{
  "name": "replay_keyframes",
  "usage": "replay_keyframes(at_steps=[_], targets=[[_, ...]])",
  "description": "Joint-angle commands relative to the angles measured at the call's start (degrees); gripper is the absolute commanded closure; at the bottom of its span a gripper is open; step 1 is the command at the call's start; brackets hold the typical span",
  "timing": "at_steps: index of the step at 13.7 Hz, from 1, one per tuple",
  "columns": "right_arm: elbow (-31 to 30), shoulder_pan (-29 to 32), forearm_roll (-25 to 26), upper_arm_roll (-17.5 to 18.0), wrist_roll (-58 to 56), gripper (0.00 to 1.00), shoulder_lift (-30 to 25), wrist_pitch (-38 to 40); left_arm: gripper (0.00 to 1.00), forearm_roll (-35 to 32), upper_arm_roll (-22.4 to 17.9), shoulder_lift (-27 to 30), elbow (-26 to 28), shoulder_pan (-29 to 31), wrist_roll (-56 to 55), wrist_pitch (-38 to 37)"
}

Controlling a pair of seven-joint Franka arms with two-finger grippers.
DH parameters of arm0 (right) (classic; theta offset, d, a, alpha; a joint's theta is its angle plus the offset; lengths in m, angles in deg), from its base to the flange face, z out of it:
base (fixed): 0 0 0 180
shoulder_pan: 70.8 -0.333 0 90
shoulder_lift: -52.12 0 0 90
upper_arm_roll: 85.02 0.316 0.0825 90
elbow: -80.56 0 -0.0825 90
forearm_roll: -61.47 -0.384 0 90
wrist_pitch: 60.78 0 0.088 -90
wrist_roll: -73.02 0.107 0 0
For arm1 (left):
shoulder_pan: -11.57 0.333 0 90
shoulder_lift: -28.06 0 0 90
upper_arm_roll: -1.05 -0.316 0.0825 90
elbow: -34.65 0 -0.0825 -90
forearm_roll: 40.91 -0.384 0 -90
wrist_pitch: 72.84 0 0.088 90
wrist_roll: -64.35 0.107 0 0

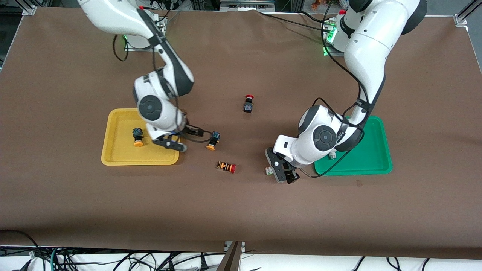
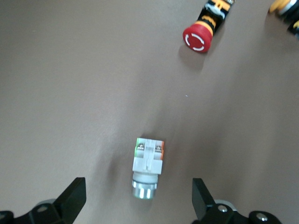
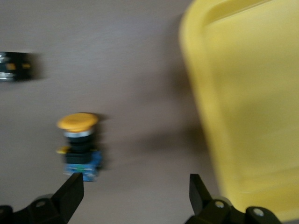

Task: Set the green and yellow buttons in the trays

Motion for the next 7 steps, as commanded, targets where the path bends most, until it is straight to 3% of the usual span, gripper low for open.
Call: replay_keyframes(at_steps=[1, 3, 5, 6, 7], targets=[[2.9, -0.6, -0.9, 1.9, 5.8, 0.0, 5.8, -7.6, 0.0, 1.4, 0.9, -3.3, -2.3, -0.2, 4.1, 2.6], [3.3, -2.1, -0.8, 2.0, 9.1, 0.0, 7.7, -10.9, 0.01, 1.3, 1.1, -3.4, -1.9, -1.0, 4.1, 2.7], [3.6, -2.7, -0.7, 2.1, 9.7, 0.0, 8.6, -12.8, 0.7, 1.2, 1.1, -3.4, -1.3, -1.0, 4.1, 2.7], [3.5, -2.9, -0.5, 2.1, 9.6, 0.06, 9.0, -13.8, 0.69, 0.9, 1.1, -3.5, -1.2, -0.9, 4.1, 2.7], [3.5, -3.2, -0.2, 2.0, 9.3, 0.69, 9.3, -14.2, 0.7, 0.5, 1.1, -3.7, -1.0, -0.6, 4.2, 2.7]])
